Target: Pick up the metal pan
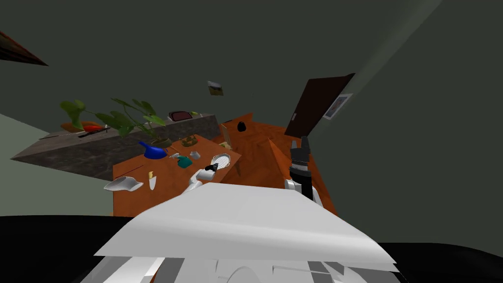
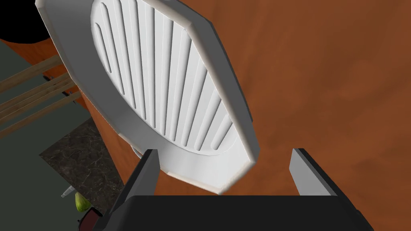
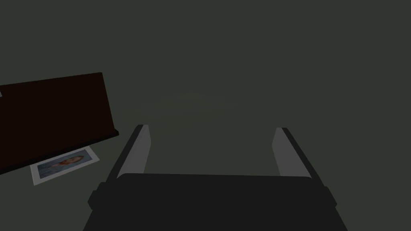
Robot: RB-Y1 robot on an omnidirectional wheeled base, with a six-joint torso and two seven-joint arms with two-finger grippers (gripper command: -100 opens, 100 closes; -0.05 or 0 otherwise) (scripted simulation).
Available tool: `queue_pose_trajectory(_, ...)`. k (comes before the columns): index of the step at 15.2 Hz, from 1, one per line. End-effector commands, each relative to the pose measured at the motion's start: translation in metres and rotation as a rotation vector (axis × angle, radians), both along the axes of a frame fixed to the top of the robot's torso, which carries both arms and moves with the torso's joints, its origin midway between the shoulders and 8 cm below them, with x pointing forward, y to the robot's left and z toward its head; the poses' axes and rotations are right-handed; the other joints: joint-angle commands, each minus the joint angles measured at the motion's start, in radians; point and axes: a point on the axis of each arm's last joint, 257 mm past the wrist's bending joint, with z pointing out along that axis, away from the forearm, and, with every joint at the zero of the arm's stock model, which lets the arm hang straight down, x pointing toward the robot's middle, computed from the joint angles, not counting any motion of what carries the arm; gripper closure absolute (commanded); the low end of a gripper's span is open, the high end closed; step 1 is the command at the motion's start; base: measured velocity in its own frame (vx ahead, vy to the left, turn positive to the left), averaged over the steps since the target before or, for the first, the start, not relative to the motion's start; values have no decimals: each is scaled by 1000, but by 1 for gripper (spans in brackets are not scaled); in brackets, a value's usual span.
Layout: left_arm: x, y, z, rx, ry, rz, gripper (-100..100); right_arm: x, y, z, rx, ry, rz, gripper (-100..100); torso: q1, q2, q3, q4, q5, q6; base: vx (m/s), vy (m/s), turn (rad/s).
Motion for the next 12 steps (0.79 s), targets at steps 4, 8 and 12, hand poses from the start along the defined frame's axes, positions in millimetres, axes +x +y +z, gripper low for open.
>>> queue_pose_trajectory(4, -1, 15, -7, 1, -4, 35, -100, 0, 0, 0, 0, 0, 0, 0, 0, 3, 2, 1, 0, 0, -29, 9, -110)
queue_pose_trajectory(8, -2, 28, -13, 0, -5, 68, -100, 0, 0, 0, 0, 0, 0, 0, 1, 3, 2, 1, 0, 0, -30, 11, -127)
queue_pose_trajectory(12, -3, 28, -13, 0, -6, 67, 100, 0, 0, 0, 0, 0, 0, 0, 0, 2, 1, 1, 0, -1, -15, 7, -34)
